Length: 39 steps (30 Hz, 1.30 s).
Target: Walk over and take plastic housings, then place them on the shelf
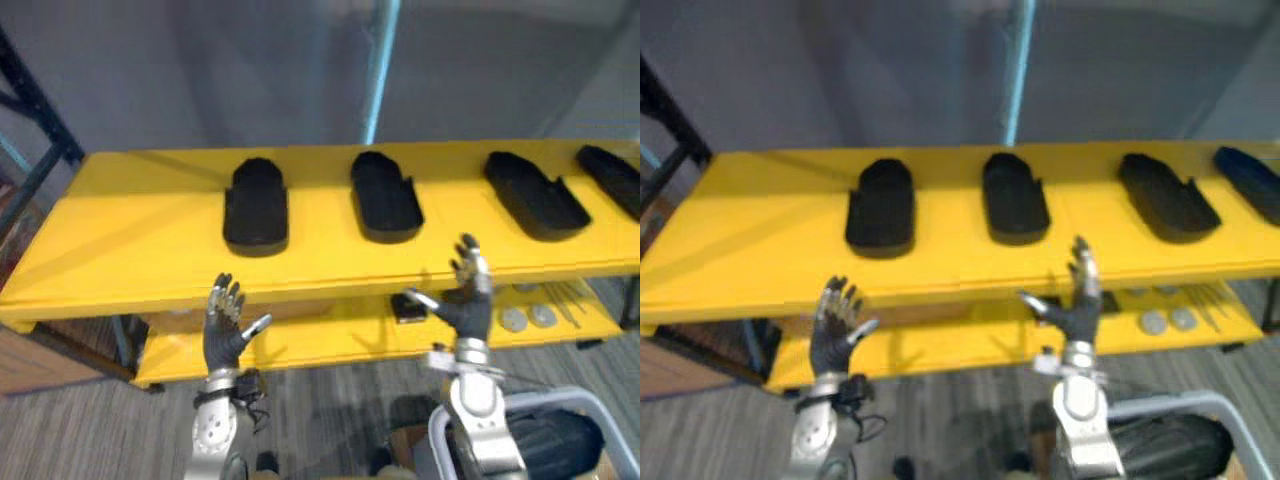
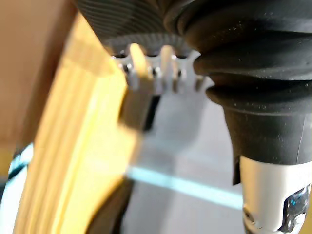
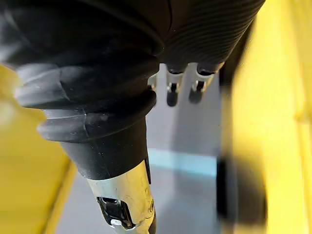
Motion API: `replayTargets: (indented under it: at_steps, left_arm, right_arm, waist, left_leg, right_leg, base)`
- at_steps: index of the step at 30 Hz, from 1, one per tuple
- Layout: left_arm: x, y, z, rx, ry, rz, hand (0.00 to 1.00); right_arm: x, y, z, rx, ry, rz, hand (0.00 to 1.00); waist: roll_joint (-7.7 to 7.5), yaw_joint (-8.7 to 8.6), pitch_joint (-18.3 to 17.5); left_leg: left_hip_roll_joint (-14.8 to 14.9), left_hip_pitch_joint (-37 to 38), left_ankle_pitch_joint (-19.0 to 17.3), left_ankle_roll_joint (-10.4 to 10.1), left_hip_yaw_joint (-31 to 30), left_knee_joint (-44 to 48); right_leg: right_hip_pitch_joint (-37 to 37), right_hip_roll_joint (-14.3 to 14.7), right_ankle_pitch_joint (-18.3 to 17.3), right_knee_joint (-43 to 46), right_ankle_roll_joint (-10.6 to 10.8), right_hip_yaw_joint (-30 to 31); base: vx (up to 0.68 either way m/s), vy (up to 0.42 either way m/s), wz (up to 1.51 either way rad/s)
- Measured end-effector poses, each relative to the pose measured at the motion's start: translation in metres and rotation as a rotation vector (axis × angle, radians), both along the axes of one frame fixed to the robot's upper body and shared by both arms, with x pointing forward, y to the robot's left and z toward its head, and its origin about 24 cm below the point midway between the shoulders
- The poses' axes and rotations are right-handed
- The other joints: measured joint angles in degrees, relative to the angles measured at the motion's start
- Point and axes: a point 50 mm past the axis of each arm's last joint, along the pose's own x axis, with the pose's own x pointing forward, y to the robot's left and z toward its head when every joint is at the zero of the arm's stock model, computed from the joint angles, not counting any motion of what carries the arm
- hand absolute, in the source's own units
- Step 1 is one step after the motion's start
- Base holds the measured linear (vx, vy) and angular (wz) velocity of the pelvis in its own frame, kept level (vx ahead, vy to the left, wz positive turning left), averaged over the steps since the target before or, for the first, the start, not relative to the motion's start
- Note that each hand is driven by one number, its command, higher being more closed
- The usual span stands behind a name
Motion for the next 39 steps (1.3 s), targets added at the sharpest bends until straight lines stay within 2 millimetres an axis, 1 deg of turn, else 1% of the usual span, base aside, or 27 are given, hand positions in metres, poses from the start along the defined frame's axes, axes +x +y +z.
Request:
replayTargets:
  at_steps: [2, 4, 7, 9, 12, 15, 16, 17, 18, 19, 20, 21, 22, 23, 24, 25, 27, 28, 29, 31, 33, 34, 35, 36, 37, 38, 39]
  left_arm:
    - [0.004, -0.006, 0.004, 0.012, -0.023, -0.039, 0.00]
    - [0.011, -0.012, 0.013, 0.061, -0.070, -0.081, 0.00]
    - [0.014, -0.009, 0.016, 0.075, -0.081, -0.051, 0.00]
    - [0.015, 0.001, 0.016, 0.080, -0.068, 0.029, 0.00]
    - [0.017, 0.003, 0.016, 0.073, -0.058, 0.061, 0.00]
    - [0.017, 0.001, 0.015, 0.052, -0.047, 0.068, 0.00]
    - [0.017, 0.002, 0.016, 0.050, -0.045, 0.072, 0.00]
    - [0.016, 0.004, 0.018, 0.038, -0.052, 0.093, 0.00]
    - [0.015, 0.010, 0.020, 0.033, -0.060, 0.124, 0.00]
    - [0.014, 0.012, 0.021, 0.031, -0.062, 0.142, 0.00]
    - [0.012, 0.018, 0.022, 0.031, -0.062, 0.172, 0.00]
    - [0.010, 0.022, 0.021, 0.030, -0.057, 0.203, 0.00]
    - [0.008, 0.023, 0.022, 0.027, -0.056, 0.214, 0.00]
    - [0.004, 0.026, 0.022, 0.025, -0.056, 0.234, 0.00]
    - [0.002, 0.027, 0.022, 0.025, -0.057, 0.242, 0.00]
    - [0.001, 0.029, 0.023, 0.024, -0.067, 0.251, 0.00]
    - [0.003, 0.028, 0.027, 0.019, -0.099, 0.248, 0.00]
    - [0.005, 0.027, 0.031, 0.017, -0.122, 0.239, 0.00]
    - [0.006, 0.026, 0.032, 0.015, -0.131, 0.232, 0.00]
    - [0.007, 0.024, 0.032, 0.019, -0.135, 0.211, 0.00]
    - [0.007, 0.023, 0.032, 0.029, -0.139, 0.194, 0.00]
    - [0.007, 0.022, 0.033, 0.040, -0.140, 0.183, 0.00]
    - [0.007, 0.022, 0.033, 0.048, -0.139, 0.177, 0.00]
    - [0.007, 0.023, 0.031, 0.058, -0.133, 0.171, 0.00]
    - [0.007, 0.024, 0.029, 0.066, -0.124, 0.166, 0.00]
    - [0.007, 0.024, 0.026, 0.073, -0.113, 0.162, 0.00]
    - [0.007, 0.024, 0.026, 0.073, -0.113, 0.158, 0.00]
  right_arm:
    - [-0.011, -0.012, -0.005, -0.006, 0.033, -0.068, 0.00]
    - [-0.032, -0.028, -0.017, 0.000, 0.108, -0.158, 0.00]
    - [-0.046, -0.035, -0.023, 0.044, 0.126, -0.195, 0.00]
    - [-0.054, -0.035, -0.021, 0.113, 0.078, -0.190, 0.00]
    - [-0.054, -0.031, -0.019, 0.109, 0.064, -0.153, 0.00]
    - [-0.044, -0.021, -0.015, 0.057, 0.050, -0.084, 0.00]
    - [-0.042, -0.020, -0.013, 0.056, 0.041, -0.068, 0.00]
    - [-0.036, -0.016, -0.011, 0.050, 0.024, -0.036, 0.00]
    - [-0.027, -0.014, -0.006, 0.040, -0.002, 0.004, 0.00]
    - [-0.023, -0.012, -0.004, 0.036, -0.014, 0.025, 0.00]
    - [-0.014, -0.010, -0.001, 0.035, -0.037, 0.066, 0.00]
    - [-0.004, -0.010, 0.002, 0.019, -0.053, 0.105, 0.00]
    - [-0.001, -0.009, 0.002, 0.016, -0.058, 0.122, 0.00]
    - [0.008, -0.007, 0.004, 0.012, -0.065, 0.161, 0.00]
    - [0.011, -0.007, 0.004, 0.015, -0.067, 0.174, 0.00]
    - [0.016, -0.004, 0.005, 0.042, -0.076, 0.194, 0.00]
    - [0.018, 0.001, 0.005, 0.054, -0.076, 0.210, 0.00]
    - [0.019, 0.001, 0.003, 0.060, -0.066, 0.200, 0.00]
    - [0.020, 0.000, -0.002, 0.068, -0.043, 0.182, 0.00]
    - [0.015, -0.004, -0.010, 0.092, -0.005, 0.140, 0.00]
    - [0.010, -0.004, -0.016, 0.108, 0.017, 0.128, 0.00]
    - [0.003, -0.002, -0.023, 0.126, 0.049, 0.127, 0.00]
    - [-0.005, 0.000, -0.031, 0.136, 0.086, 0.132, 0.00]
    - [-0.009, 0.002, -0.035, 0.131, 0.107, 0.141, 0.00]
    - [-0.010, 0.002, -0.035, 0.129, 0.110, 0.141, 0.00]
    - [-0.011, 0.001, -0.034, 0.129, 0.098, 0.136, 0.00]
    - [-0.010, 0.000, -0.031, 0.127, 0.074, 0.136, 0.00]
  waist:
    - [-0.24, -1.45, -0.77]
    - [-0.43, -3.89, -0.98]
    - [0.02, -4.73, -1.37]
    - [0.60, -6.27, -1.61]
    - [0.90, -6.61, -1.78]
    - [2.02, -5.63, -1.92]
    - [2.34, -5.21, -2.06]
    - [2.82, -4.61, -2.18]
    - [3.06, -3.41, -2.00]
    - [3.12, -2.99, -1.92]
    - [3.36, -1.83, -1.64]
    - [3.46, -0.38, -0.87]
    - [4.23, 0.31, -0.85]
    - [6.02, 1.48, -0.77]
    - [6.64, 1.73, -0.91]
    - [6.96, 1.72, -0.88]
    - [5.95, 1.08, 0.19]
    - [5.38, 1.12, 1.05]
    - [4.90, 1.12, 1.99]
    - [5.21, 0.96, 4.13]
    - [4.85, 1.03, 4.36]
    - [4.35, 0.89, 4.80]
    - [4.31, 0.84, 5.07]
    - [4.95, 0.90, 5.43]
    - [4.87, 0.62, 5.43]
    - [4.70, 0.20, 5.26]
    - [4.63, 0.50, 5.29]
  left_leg:
    - [-0.05, 0.27, -0.59, -0.02, 2.15, 0.00]
    - [0.08, 2.21, -1.73, -0.54, 6.91, 0.04]
    - [0.60, 4.18, -2.51, -0.98, 12.07, 0.30]
    - [1.63, 6.10, -3.43, -2.13, 16.84, 0.31]
    - [3.09, 6.95, -4.71, -2.99, 18.82, 1.51]
    - [5.12, 6.55, -6.53, -3.80, 18.85, 4.96]
    - [5.57, 6.47, -6.96, -3.71, 18.70, 5.74]
    - [6.39, 5.82, -8.28, -2.56, 16.82, 8.02]
    - [7.24, 4.67, -10.32, -0.36, 12.16, 12.08]
    - [7.66, 3.91, -11.35, 0.88, 9.49, 14.45]
    - [8.26, 1.74, -13.81, 3.97, 3.19, 20.80]
    - [8.18, 0.21, -16.64, 6.23, -4.70, 26.64]
    - [7.95, -0.26, -18.20, 6.72, -8.41, 28.97]
    - [7.43, -0.13, -20.48, 6.54, -14.71, 30.90]
    - [6.84, 0.02, -21.22, 6.07, -16.89, 30.77]
    - [5.70, -0.13, -21.71, 5.20, -17.47, 30.30]
    - [4.05, -0.02, -22.52, 3.85, -16.92, 28.54]
    - [3.43, 0.87, -23.45, 2.37, -16.74, 26.73]
    - [2.75, 1.76, -24.20, 1.45, -16.47, 25.40]
    - [1.41, 3.78, -26.52, 2.08, -14.40, 25.19]
    - [0.54, 4.21, -27.06, 2.45, -13.38, 25.42]
    - [-0.38, 4.31, -27.37, 3.03, -12.26, 26.21]
    - [-0.26, 3.72, -27.50, 4.35, -10.85, 26.51]
    - [0.15, 2.88, -26.83, 5.09, -9.44, 26.60]
    - [0.16, 2.63, -26.23, 5.42, -9.07, 26.33]
    - [0.19, 1.93, -24.69, 5.68, -8.98, 25.36]
    - [0.35, 1.06, -23.15, 5.84, -9.00, 24.47]
  right_leg:
    - [-1.13, 0.22, 0.20, -0.26, 0.22, 2.19]
    - [-2.50, 1.11, 0.43, -0.51, 0.07, 6.76]
    - [-3.67, 1.29, 0.40, -0.79, -1.16, 6.12]
    - [-3.78, 2.44, 2.10, -1.54, -3.43, 5.81]
    - [-3.89, 3.71, 2.87, -2.68, -3.41, 5.82]
    - [-3.35, 5.06, 4.12, -3.44, -3.07, 6.15]
    - [-3.34, 5.41, 4.46, -3.51, -2.90, 6.47]
    - [-3.29, 6.07, 4.95, -3.70, -2.89, 7.64]
    - [-3.28, 6.60, 5.18, -3.82, -3.01, 9.40]
    - [-3.23, 6.79, 5.21, -3.80, -3.05, 10.26]
    - [-2.79, 7.37, 5.20, -3.78, -3.10, 12.58]
    - [-2.32, 7.86, 4.55, -3.80, -3.91, 15.28]
    - [-2.39, 8.51, 4.49, -3.88, -3.94, 16.64]
    - [-2.73, 10.00, 4.61, -3.88, -3.81, 18.95]
    - [-3.39, 10.42, 4.73, -3.67, -3.66, 19.48]
    - [-4.85, 10.40, 5.28, -3.40, -3.33, 20.67]
    - [-5.97, 8.71, 6.49, -3.33, -2.16, 21.13]
    - [-7.03, 8.36, 7.74, -2.85, -0.99, 21.30]
    - [-8.04, 8.26, 8.57, -1.79, -0.58, 21.55]
    - [-8.83, 8.05, 9.25, 1.32, -0.62, 21.40]
    - [-9.43, 7.61, 9.29, 2.50, -0.64, 20.60]
    - [-9.72, 6.80, 11.52, 2.90, -2.16, 17.38]
    - [-10.66, 6.90, 16.61, 1.71, -4.55, 14.76]
    - [-11.95, 6.99, 16.48, 3.94, -6.80, 12.02]
    - [-12.74, 6.98, 12.59, 8.08, -7.51, 10.24]
    - [-13.46, 6.52, 5.33, 16.07, -7.46, 7.43]
    - [-13.41, 5.28, -0.86, 22.59, -7.58, 4.47]
  base:
    - [-0.02, 0.026, -0.73]
    - [-0.02, 0.026, -1.04]
    - [0.00, 0.013, -1.03]
    - [0.04, -0.062, -1.13]
    - [0.02, -0.079, -0.48]
    - [0.05, -0.086, -0.17]
    - [0.08, -0.070, -0.35]
    - [0.05, -0.040, -0.56]
    - [0.05, -0.050, -0.63]
    - [0.01, -0.009, -0.77]
    - [-0.01, 0.046, -0.92]
    - [-0.03, 0.105, -1.05]
    - [-0.05, 0.202, -1.22]
    - [-0.07, 0.203, -0.98]
    - [-0.10, 0.217, -0.99]
    - [-0.10, 0.182, -0.53]
    - [-0.11, 0.187, -0.20]
    - [-0.12, 0.187, -0.22]
    - [-0.15, 0.187, -0.43]
    - [-0.20, 0.145, -0.62]
    - [-0.19, 0.086, -0.43]
    - [-0.28, 0.079, -0.55]
    - [-0.38, 0.049, -0.73]
    - [-0.32, 0.032, -0.58]
    - [-0.34, 0.028, -0.32]
    - [-0.22, 0.019, -0.08]
    - [-0.25, 0.019, -0.01]
